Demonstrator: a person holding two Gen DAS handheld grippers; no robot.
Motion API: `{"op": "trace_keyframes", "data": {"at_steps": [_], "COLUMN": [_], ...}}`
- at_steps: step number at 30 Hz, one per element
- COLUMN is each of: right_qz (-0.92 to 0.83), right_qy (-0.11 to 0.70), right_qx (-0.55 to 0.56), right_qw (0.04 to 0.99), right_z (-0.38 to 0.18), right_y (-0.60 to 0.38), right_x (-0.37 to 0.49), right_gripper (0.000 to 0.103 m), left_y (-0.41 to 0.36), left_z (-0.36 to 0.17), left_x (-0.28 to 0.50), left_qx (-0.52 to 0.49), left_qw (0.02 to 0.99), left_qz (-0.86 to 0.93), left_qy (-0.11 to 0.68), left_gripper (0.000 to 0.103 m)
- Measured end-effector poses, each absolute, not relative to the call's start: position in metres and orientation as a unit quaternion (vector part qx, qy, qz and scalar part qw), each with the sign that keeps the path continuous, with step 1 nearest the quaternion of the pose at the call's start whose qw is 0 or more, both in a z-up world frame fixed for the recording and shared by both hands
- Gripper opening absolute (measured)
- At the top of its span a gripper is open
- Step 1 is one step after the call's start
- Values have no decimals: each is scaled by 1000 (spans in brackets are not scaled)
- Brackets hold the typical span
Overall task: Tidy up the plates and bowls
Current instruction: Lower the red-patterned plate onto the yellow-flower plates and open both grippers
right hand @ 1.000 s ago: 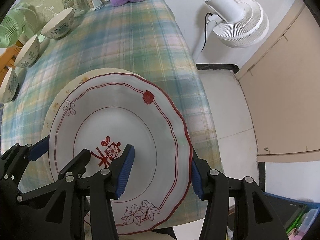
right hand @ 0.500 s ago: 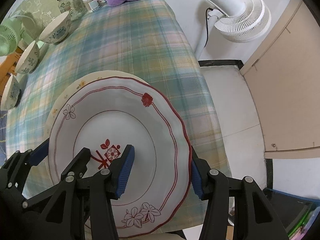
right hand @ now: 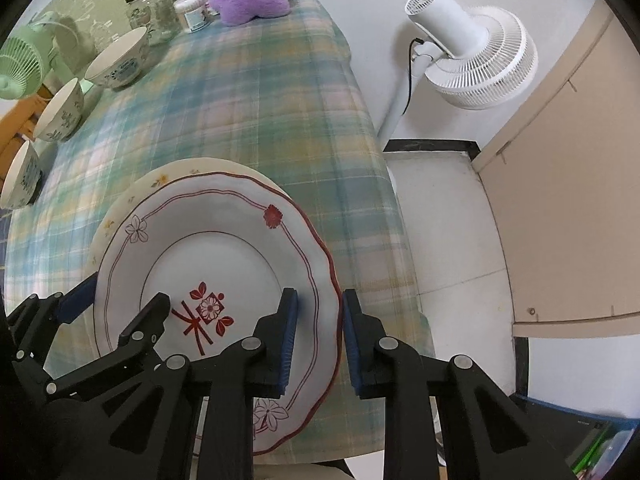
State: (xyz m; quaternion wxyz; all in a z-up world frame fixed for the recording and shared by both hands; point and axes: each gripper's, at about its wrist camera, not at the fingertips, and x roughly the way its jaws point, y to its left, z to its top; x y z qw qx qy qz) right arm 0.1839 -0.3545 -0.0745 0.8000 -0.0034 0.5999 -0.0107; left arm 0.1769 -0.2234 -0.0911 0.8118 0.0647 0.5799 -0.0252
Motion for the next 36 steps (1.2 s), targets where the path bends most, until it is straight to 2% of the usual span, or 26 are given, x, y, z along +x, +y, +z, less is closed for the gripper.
{"op": "trace_keyframes", "data": {"at_steps": [16, 23, 26, 31, 36], "right_qz": [38, 36, 42, 59, 79], "right_qy": [598, 605, 598, 578, 564], "right_qx": [-33, -29, -20, -29, -26], "right_qw": [800, 795, 800, 814, 822], "right_z": [-77, -87, -87, -78, -61], "right_y": [-330, -331, -332, -329, -324], "right_x": [201, 200, 198, 194, 189], "right_gripper": [23, 27, 38, 57, 62], "left_y": [-216, -217, -217, -205, -188], "left_z": [-82, -80, -76, -69, -50], "left_x": [175, 169, 166, 159, 149], "left_qx": [48, 38, 34, 11, -5], "left_qw": [823, 825, 831, 836, 848], "left_qz": [6, 5, 10, 27, 28], "left_qy": [566, 564, 555, 548, 530], "left_gripper": [63, 69, 79, 83, 84]}}
